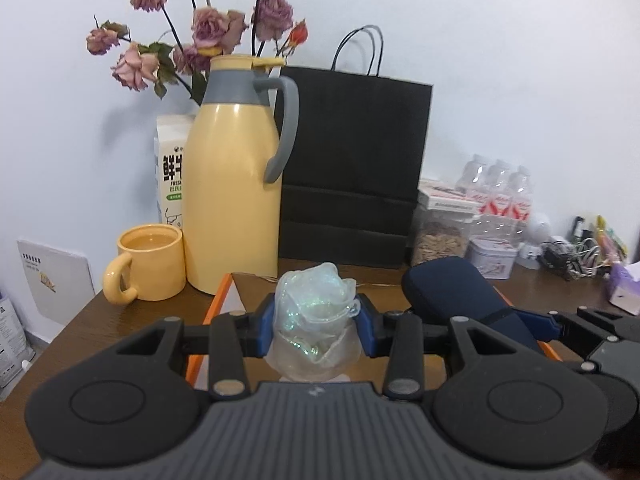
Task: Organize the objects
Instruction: 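Put the navy case in the box with the right gripper while the left drops the plastic bag in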
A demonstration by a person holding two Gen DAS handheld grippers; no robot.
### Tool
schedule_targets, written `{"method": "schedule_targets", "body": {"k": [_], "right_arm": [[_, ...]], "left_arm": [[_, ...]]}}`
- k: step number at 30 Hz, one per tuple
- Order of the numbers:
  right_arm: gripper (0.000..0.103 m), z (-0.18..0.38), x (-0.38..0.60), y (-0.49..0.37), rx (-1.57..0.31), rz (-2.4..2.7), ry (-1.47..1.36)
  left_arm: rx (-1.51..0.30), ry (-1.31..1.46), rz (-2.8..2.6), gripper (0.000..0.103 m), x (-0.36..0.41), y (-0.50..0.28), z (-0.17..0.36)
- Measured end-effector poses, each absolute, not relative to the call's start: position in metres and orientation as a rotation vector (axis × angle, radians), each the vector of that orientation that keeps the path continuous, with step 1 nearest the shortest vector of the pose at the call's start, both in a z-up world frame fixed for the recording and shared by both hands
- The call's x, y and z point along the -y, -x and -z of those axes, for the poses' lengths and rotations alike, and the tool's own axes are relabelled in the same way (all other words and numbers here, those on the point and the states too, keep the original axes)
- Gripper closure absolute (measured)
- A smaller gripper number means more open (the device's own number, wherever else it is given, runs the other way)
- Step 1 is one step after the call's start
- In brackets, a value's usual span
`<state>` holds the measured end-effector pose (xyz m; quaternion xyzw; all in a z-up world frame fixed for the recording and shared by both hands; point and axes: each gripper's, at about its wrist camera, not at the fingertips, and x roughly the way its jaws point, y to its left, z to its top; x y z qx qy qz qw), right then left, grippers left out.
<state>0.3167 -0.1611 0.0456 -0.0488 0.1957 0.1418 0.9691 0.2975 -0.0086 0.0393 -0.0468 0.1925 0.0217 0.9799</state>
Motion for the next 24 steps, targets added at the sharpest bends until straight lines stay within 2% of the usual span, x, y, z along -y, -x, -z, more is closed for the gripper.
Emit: {"method": "schedule_targets", "body": {"k": [13,15,16,17,18,19,20,21,24], "right_arm": [[0.043,-0.008,0.138,-0.352,-0.507,-0.314,0.099],[0.042,-0.009,0.140,-0.351,-0.509,-0.314,0.092],[0.040,-0.009,0.142,-0.351,-0.512,-0.313,0.090],[0.038,-0.008,0.143,-0.350,-0.519,-0.308,0.090],[0.037,-0.008,0.143,-0.350,-0.522,-0.300,0.095],[0.029,-0.009,0.145,-0.349,-0.520,-0.290,0.096],[0.015,-0.010,0.146,-0.348,-0.520,-0.278,0.098],[0.011,-0.012,0.148,-0.347,-0.514,-0.271,0.098],[0.007,-0.017,0.154,-0.341,-0.489,-0.260,0.087]], "left_arm": [[-0.491,0.083,-0.107,0.060,-0.001,-0.331,-0.005],[-0.484,0.078,-0.099,0.052,0.001,-0.328,-0.004],[-0.473,0.068,-0.100,0.043,0.002,-0.325,-0.004],[-0.458,0.058,-0.102,0.025,0.004,-0.322,-0.005],[-0.439,0.051,-0.104,0.016,0.005,-0.318,-0.007],[-0.410,0.044,-0.111,0.000,0.007,-0.314,-0.009],[-0.379,0.038,-0.121,0.000,0.008,-0.310,-0.012],[-0.352,0.032,-0.131,0.000,0.010,-0.307,-0.013],[-0.329,0.037,-0.134,0.000,0.010,-0.302,-0.017]]}}
